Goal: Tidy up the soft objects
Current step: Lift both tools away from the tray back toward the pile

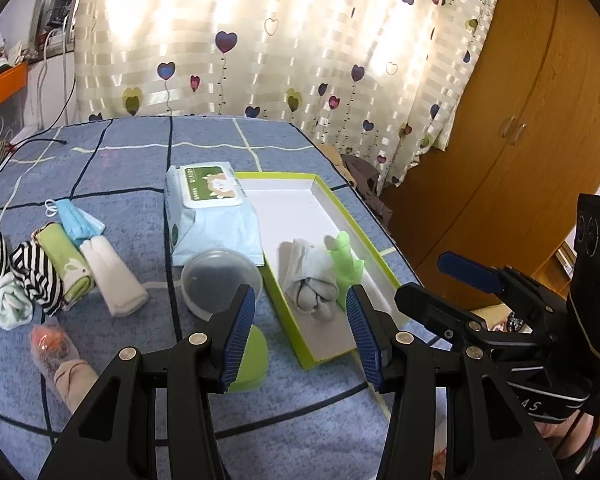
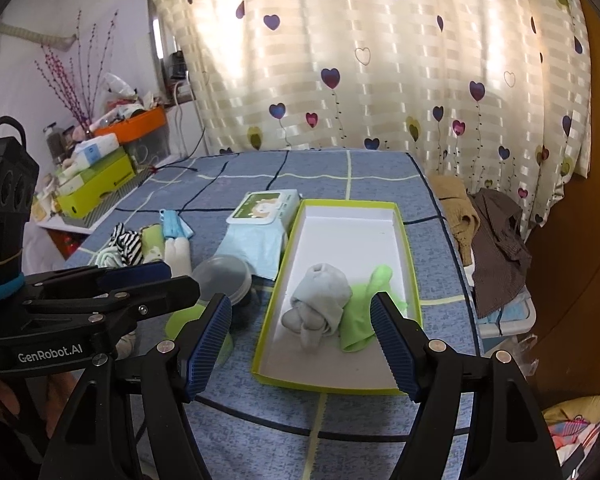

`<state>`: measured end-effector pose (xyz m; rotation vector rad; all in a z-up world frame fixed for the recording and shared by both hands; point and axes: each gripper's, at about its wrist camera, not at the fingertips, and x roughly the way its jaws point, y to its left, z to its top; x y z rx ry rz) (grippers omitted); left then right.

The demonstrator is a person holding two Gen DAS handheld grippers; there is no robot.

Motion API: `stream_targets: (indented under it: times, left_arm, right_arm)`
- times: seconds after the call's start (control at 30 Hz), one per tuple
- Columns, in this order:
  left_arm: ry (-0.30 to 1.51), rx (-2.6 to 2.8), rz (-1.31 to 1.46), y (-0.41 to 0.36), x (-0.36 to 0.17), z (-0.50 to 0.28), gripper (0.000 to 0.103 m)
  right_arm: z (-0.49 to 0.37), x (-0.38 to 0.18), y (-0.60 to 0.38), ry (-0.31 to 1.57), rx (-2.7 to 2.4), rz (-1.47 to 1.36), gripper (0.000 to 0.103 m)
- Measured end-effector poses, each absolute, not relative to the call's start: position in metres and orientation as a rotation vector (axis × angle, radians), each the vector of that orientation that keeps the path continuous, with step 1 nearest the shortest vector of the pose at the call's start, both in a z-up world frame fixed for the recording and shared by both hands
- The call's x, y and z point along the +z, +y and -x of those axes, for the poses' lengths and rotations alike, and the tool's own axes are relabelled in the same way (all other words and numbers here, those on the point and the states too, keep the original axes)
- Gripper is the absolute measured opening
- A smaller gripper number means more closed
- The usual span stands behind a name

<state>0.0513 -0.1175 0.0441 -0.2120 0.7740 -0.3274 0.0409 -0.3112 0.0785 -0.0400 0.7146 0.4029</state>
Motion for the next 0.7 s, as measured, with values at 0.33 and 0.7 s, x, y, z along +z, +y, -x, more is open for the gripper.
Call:
stream_targets:
  times: [0.33,0.7]
  left_arm:
    - [0.762,-0.305,0.253,-0.099,0.045,-0.044,0.049]
    - [0.762,-0.269,0.27,-0.084,0.043,-0.038,0.049]
  right_arm:
    - [-0.034,0.082,-0.295,0.713,0.426,0.065,0.072]
    - [-0.027,0.086,-0.278,0.709,0.45,0.086,0.072]
